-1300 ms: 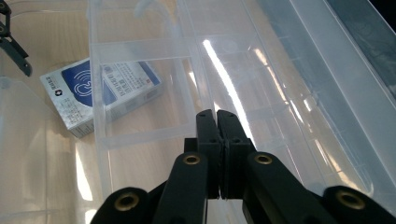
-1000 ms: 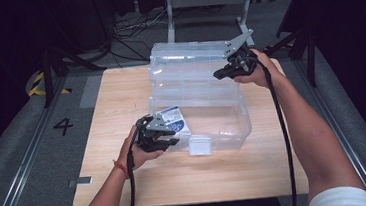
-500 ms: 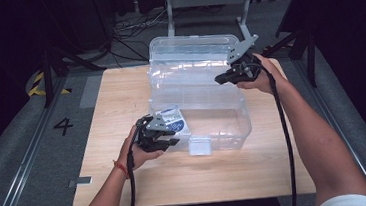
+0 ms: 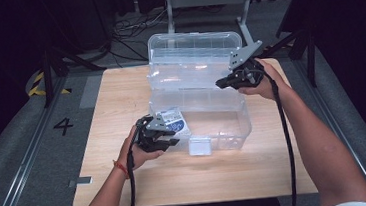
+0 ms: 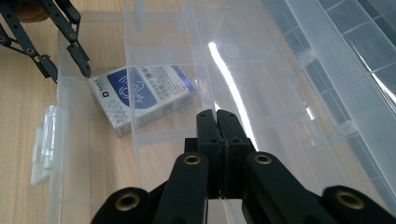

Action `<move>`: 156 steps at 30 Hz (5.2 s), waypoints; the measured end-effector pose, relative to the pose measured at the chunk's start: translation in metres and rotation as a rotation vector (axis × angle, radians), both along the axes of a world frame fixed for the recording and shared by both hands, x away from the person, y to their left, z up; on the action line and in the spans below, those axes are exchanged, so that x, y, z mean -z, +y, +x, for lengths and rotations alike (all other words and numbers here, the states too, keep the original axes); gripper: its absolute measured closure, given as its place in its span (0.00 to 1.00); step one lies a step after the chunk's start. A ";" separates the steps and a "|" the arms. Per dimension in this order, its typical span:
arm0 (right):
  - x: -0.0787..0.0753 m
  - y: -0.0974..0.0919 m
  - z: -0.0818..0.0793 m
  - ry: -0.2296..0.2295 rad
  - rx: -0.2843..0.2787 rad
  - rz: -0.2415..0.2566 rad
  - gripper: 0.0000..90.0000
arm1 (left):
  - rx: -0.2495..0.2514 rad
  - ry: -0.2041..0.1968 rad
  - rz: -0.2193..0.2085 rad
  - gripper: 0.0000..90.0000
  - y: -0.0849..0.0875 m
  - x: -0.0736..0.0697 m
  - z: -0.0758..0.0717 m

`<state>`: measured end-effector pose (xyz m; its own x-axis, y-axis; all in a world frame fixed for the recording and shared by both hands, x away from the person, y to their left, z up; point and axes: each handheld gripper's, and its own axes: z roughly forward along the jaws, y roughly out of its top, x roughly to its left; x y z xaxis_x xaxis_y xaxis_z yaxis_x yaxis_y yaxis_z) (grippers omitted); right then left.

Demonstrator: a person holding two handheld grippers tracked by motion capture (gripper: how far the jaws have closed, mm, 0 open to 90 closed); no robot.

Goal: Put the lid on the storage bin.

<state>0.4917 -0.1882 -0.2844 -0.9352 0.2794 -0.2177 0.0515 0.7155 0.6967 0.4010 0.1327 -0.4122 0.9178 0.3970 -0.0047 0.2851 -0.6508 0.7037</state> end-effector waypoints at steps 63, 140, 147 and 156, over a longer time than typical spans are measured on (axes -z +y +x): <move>0.023 -0.016 -0.044 -0.036 -0.021 0.108 0.99 | -0.044 -0.037 0.067 0.70 -0.005 -0.006 -0.009; 0.035 -0.018 -0.066 -0.048 -0.033 0.125 0.99 | -0.346 -0.223 -0.169 0.99 0.044 -0.113 0.093; 0.036 -0.018 -0.068 -0.049 -0.036 0.123 0.99 | -0.354 -0.218 -0.159 0.99 0.048 -0.110 0.098; 0.039 -0.017 -0.072 -0.055 -0.039 0.114 0.98 | -0.369 -0.212 -0.161 0.99 0.052 -0.108 0.100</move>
<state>0.4197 -0.2056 -0.3229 -0.9331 0.2693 -0.2382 -0.0154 0.6319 0.7749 0.5006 0.1846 -0.3047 0.7024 0.7074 0.0791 0.3163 -0.4097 0.8556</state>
